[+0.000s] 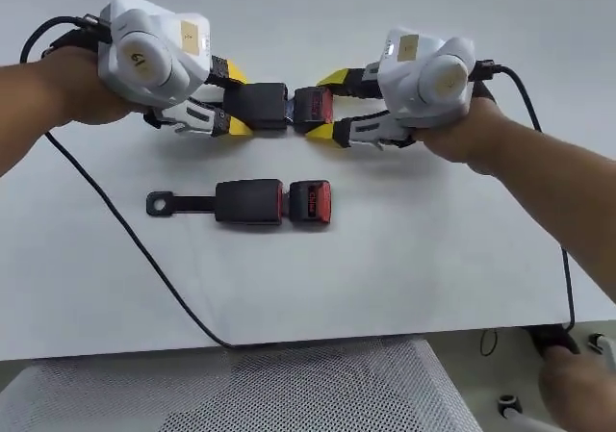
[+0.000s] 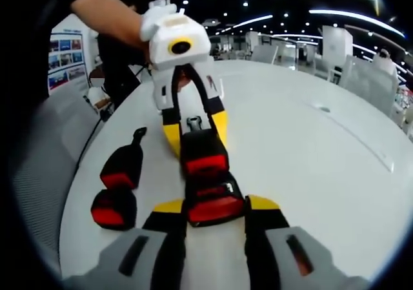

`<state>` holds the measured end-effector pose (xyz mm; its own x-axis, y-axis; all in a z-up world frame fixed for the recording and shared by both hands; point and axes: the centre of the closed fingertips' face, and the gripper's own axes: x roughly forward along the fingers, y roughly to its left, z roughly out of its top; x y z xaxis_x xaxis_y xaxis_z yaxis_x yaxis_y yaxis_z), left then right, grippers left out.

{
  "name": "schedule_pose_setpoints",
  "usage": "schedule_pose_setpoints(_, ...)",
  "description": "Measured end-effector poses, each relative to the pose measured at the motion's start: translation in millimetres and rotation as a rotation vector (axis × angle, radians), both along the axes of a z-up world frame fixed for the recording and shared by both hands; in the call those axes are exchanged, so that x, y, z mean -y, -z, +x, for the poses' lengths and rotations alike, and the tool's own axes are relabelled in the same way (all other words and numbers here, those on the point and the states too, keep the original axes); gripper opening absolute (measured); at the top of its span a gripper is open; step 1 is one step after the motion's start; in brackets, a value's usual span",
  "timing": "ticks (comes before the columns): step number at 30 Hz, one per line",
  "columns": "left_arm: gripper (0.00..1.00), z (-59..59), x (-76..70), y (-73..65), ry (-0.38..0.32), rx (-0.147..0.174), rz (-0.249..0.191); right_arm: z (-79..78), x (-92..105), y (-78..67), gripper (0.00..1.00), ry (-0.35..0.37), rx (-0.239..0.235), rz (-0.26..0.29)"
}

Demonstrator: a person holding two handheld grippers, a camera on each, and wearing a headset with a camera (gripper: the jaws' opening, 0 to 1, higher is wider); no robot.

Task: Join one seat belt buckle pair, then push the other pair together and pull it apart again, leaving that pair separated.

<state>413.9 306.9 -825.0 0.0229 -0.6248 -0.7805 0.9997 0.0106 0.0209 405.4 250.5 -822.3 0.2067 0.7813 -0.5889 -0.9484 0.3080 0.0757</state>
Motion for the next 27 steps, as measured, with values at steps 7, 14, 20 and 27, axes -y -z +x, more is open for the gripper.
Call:
schedule_pose_setpoints(7, 0.33, -1.1, -0.2, -0.3, 0.0, 0.0, 0.004, 0.1, -1.0, -1.1, 0.34, 0.024, 0.005, -0.018)
schedule_pose_setpoints(14, 0.33, -1.8, 0.6, -0.6, 0.004, 0.002, 0.008, -0.1, -1.1, -1.9, 0.34, 0.024, 0.008, -0.04)
schedule_pose_setpoints(20, 0.33, -2.0, 1.1, -0.7, 0.004, 0.002, 0.008, 0.7, -0.1, -1.6, 0.34, 0.021, 0.008, -0.046)
schedule_pose_setpoints(27, 0.33, -1.9, 1.3, -0.9, 0.003, 0.001, 0.007, 1.9, 0.3, -0.6, 0.35, 0.018, 0.011, -0.053)
